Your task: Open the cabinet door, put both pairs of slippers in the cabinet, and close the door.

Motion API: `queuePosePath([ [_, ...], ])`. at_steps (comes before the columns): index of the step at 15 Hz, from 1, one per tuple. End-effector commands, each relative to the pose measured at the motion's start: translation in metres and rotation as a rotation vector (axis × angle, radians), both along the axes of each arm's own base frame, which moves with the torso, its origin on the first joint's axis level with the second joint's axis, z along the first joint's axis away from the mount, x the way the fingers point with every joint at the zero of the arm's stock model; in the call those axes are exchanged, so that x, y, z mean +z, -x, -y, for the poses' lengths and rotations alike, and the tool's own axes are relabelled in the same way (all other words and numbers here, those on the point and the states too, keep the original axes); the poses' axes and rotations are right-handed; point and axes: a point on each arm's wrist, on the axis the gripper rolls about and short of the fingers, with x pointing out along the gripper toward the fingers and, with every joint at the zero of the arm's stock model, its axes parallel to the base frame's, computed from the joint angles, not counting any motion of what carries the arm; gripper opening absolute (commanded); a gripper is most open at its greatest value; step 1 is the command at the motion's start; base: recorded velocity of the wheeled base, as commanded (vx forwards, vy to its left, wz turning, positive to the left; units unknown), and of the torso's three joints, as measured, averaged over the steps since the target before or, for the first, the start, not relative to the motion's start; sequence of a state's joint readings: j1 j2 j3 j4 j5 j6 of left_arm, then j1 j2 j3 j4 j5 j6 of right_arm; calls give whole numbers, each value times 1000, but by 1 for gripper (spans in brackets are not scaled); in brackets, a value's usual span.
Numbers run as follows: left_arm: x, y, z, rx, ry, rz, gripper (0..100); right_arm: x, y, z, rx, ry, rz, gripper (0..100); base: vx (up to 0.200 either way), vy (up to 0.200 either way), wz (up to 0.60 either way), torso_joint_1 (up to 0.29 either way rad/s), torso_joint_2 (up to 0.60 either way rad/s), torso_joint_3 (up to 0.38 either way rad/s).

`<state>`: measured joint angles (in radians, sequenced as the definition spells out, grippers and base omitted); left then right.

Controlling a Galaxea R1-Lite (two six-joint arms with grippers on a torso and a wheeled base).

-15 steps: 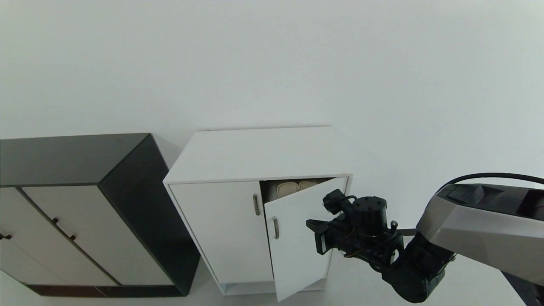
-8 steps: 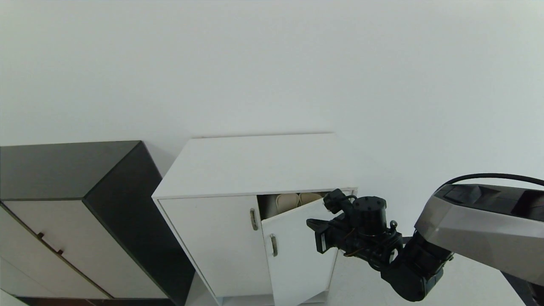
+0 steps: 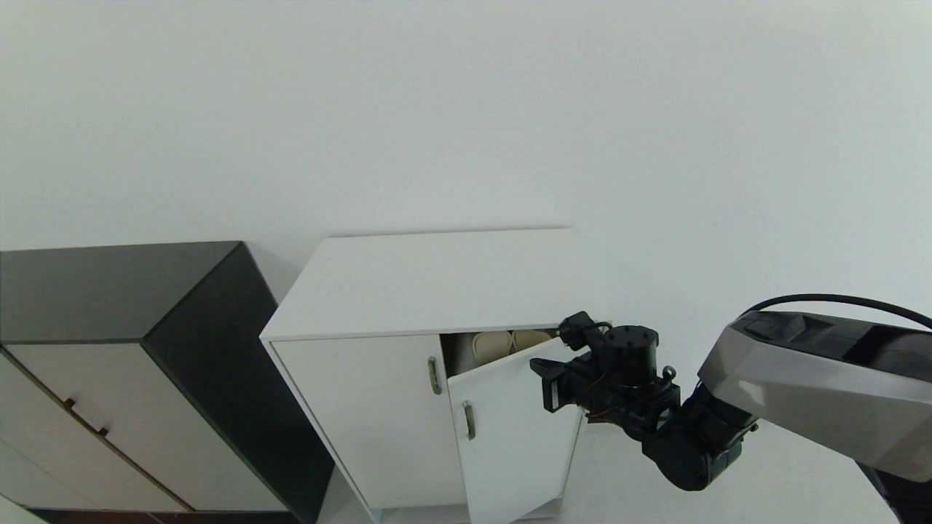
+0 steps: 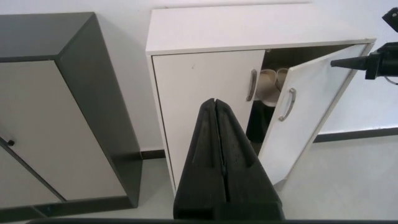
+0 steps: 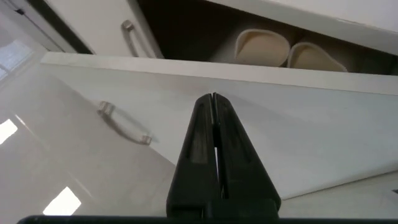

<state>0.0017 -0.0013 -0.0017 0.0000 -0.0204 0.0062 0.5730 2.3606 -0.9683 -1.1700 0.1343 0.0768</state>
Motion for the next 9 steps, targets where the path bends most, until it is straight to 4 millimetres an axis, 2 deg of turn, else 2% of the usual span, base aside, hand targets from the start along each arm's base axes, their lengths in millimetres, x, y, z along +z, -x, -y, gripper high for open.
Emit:
queuePosePath([
  [1, 0, 0, 0, 0, 0, 0, 0, -9, -6, 2, -11, 7, -10, 0, 0, 0, 0, 0, 0, 0],
  [9, 0, 0, 0, 0, 0, -1, 0, -22, -28, 11, -56, 2, -6, 0, 0, 0, 0, 0, 0, 0],
])
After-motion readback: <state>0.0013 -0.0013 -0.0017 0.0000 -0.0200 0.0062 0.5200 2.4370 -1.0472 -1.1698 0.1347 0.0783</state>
